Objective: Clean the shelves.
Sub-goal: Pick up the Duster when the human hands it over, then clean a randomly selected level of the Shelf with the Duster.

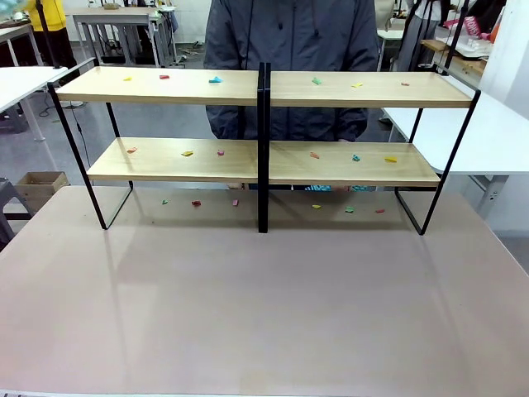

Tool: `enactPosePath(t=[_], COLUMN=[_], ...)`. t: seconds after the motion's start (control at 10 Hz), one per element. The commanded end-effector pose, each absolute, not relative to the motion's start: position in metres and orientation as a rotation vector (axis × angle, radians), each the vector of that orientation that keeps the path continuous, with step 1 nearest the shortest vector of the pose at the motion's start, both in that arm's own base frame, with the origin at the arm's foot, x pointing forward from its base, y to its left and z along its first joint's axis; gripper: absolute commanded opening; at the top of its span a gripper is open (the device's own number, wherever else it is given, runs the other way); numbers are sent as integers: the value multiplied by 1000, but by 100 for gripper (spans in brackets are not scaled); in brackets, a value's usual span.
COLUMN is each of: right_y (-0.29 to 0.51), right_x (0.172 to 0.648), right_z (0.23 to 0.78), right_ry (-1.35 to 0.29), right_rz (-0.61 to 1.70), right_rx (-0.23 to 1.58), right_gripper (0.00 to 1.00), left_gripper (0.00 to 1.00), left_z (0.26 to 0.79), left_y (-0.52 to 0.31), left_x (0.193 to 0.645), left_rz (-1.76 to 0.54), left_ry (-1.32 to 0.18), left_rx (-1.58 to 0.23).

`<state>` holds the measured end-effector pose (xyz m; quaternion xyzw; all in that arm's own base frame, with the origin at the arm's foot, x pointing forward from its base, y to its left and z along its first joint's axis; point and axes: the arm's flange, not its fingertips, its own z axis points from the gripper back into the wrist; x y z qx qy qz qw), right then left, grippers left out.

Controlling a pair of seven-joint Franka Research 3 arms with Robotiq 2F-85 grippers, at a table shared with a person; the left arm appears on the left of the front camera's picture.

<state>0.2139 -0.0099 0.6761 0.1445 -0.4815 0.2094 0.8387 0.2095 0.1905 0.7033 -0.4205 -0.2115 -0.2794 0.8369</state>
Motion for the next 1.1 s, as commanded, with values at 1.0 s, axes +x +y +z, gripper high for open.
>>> enactPosePath(t=[1.0], right_y=[-10], right_x=[213], right_z=[675], right_ry=[-1018], right_rz=[444], right_rx=[309], right_gripper=[100], left_gripper=[0], left_z=[691], left_y=[221], left_x=[174], left_rz=[-487], left_ry=[-501], left_rx=[-874])
